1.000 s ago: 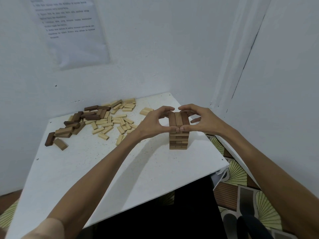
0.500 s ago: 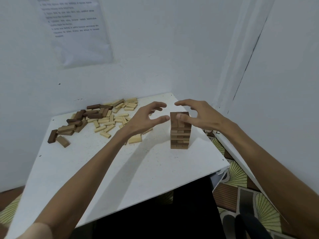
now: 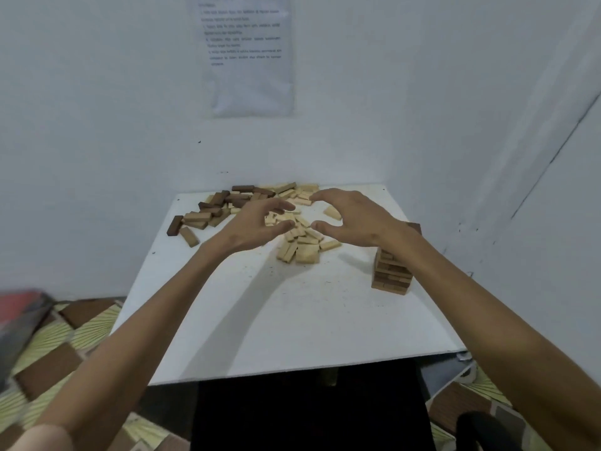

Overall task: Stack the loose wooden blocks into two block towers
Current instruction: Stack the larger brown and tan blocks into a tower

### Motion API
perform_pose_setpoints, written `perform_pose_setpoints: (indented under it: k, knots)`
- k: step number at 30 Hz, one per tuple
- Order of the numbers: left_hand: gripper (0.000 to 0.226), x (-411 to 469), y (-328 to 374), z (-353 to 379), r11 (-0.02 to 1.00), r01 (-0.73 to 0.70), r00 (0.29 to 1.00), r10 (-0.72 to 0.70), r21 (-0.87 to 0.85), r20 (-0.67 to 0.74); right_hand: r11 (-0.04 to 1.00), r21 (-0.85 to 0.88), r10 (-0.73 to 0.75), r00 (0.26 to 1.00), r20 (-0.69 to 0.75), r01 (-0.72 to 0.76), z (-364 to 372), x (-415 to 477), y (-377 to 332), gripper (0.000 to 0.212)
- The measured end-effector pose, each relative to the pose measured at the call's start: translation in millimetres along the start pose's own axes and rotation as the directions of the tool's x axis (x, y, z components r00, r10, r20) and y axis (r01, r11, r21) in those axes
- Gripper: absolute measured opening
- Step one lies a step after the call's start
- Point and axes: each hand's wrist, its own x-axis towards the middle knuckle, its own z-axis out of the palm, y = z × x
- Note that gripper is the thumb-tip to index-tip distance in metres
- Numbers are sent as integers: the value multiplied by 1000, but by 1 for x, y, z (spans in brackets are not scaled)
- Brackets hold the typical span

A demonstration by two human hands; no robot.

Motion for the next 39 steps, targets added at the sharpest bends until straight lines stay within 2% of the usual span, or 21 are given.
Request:
perform_pose_setpoints:
  k: [10, 20, 24, 27, 31, 36, 39]
  knots:
    - [46, -57, -63, -42, 969, 208, 976, -197, 130, -95, 989, 19, -147, 982, 116, 145, 54, 58, -60, 55]
    - [35, -92, -120, -70, 915, 372, 924, -349, 155, -156, 968, 82, -248, 949, 194, 236, 115, 134, -97, 48]
    - [34, -88, -140, -76, 886, 443, 889, -415, 134, -196, 969, 97, -240, 952, 188, 225, 134, 167, -103, 44]
    - [24, -79, -151, -83, 879, 456, 883, -427, 139, -194, 967, 104, -251, 949, 190, 235, 147, 189, -109, 47]
    - [20, -65, -166, -88, 864, 483, 866, -448, 141, -221, 969, 21, -245, 945, 218, 246, 168, 220, -116, 42]
    - [31, -48, -203, -87, 836, 536, 819, -480, 119, -316, 966, -66, -234, 955, 181, 249, 188, 244, -117, 37]
    - [32, -39, -215, -88, 814, 574, 774, -504, 89, -384, 968, -100, -220, 971, 92, 228, 199, 248, -119, 30]
